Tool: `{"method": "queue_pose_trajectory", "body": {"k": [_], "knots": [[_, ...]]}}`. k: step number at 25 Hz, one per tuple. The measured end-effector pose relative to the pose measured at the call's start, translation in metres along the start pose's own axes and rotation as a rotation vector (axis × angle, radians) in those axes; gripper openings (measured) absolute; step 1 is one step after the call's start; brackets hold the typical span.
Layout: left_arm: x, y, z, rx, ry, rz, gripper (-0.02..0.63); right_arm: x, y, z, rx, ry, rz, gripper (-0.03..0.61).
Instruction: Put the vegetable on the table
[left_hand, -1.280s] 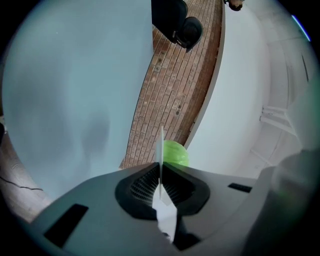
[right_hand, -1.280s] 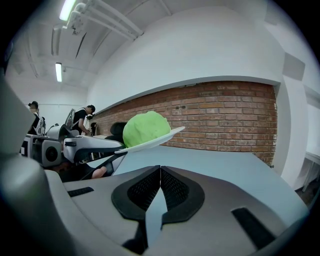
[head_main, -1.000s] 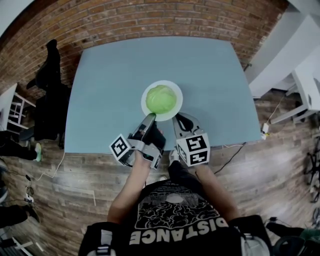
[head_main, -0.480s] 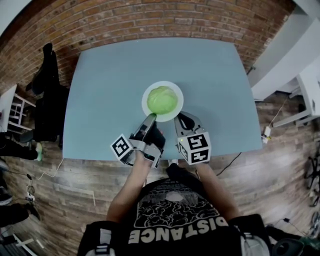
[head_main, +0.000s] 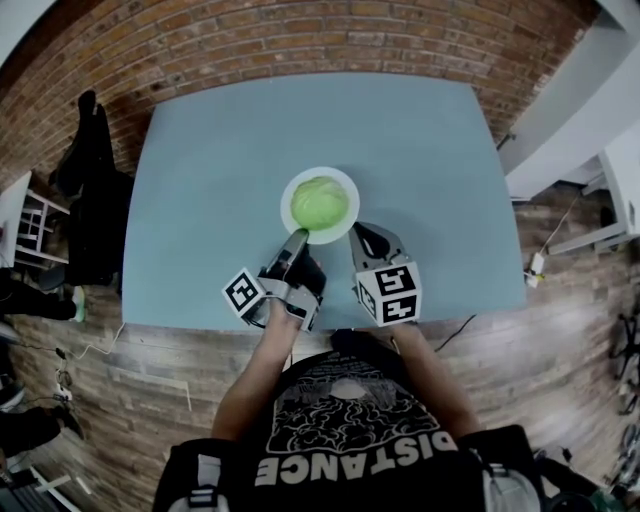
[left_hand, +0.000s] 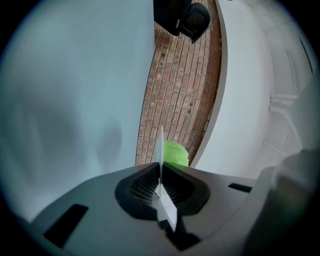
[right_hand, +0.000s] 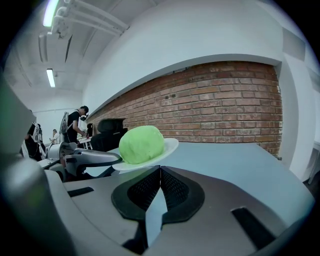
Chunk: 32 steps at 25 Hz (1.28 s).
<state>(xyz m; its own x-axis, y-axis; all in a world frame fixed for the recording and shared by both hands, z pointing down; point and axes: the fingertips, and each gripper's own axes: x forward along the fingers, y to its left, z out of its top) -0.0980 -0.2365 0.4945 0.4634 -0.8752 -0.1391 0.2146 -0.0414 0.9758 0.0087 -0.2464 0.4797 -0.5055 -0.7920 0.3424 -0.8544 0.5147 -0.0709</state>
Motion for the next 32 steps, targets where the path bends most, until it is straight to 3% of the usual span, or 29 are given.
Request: {"method": "queue_pose_trajectory", "body": {"k": [32], "knots": [[0.029,0.081,0.014,0.007,0.019,0.195,0.025,0.036,-0.039,-0.018,0.023,0.078,0.005,0.009]]}}
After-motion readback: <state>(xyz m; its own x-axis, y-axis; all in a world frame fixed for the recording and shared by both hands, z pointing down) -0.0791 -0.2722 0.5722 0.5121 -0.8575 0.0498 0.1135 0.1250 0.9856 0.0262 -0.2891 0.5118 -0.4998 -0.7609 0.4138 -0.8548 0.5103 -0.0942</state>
